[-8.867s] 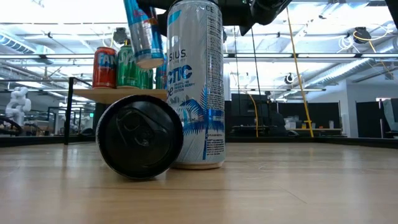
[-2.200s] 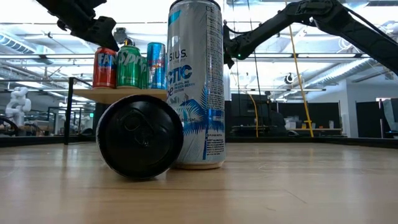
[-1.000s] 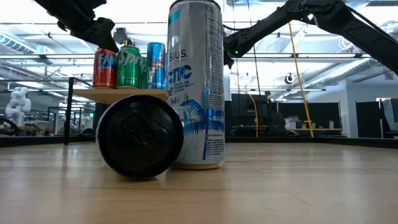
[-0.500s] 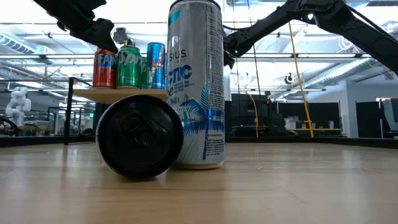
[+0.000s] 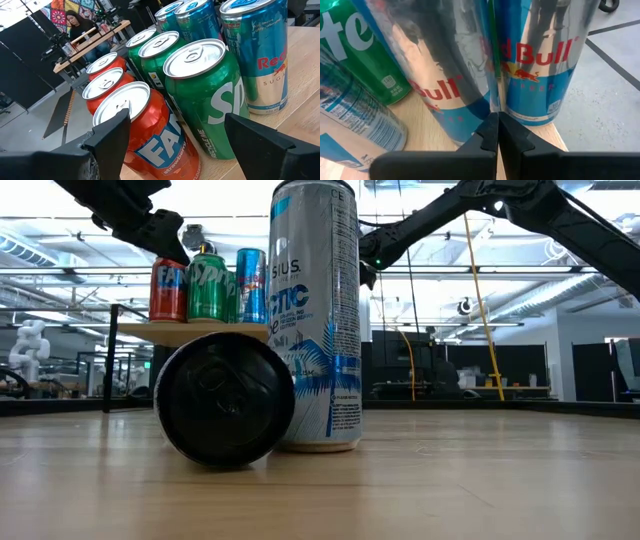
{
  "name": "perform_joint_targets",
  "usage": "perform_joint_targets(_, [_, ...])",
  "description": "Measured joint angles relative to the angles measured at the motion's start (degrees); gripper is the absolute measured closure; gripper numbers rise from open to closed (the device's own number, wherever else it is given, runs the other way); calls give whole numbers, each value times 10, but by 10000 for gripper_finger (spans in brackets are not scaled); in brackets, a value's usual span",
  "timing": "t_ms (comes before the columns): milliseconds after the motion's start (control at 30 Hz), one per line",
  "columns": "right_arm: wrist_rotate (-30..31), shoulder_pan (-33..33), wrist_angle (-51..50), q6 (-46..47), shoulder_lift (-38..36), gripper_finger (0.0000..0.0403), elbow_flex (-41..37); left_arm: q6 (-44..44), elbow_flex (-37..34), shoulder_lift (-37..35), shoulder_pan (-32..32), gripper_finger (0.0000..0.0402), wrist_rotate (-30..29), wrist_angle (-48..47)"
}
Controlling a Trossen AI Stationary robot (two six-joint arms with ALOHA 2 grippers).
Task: Place canned beverage on shelf
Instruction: Adjust the blue soda cans on the shelf, then put the center black soda can on the shelf
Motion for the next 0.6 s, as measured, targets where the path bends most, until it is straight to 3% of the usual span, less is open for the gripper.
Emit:
perform_joint_targets(367, [-25,1,-23,1,-3,403,0,1,0,0,0,89,-1,0])
perform_joint_targets(600, [64,-2,-110,-27,-57,403,0,0,0,0,0,89,-1,0])
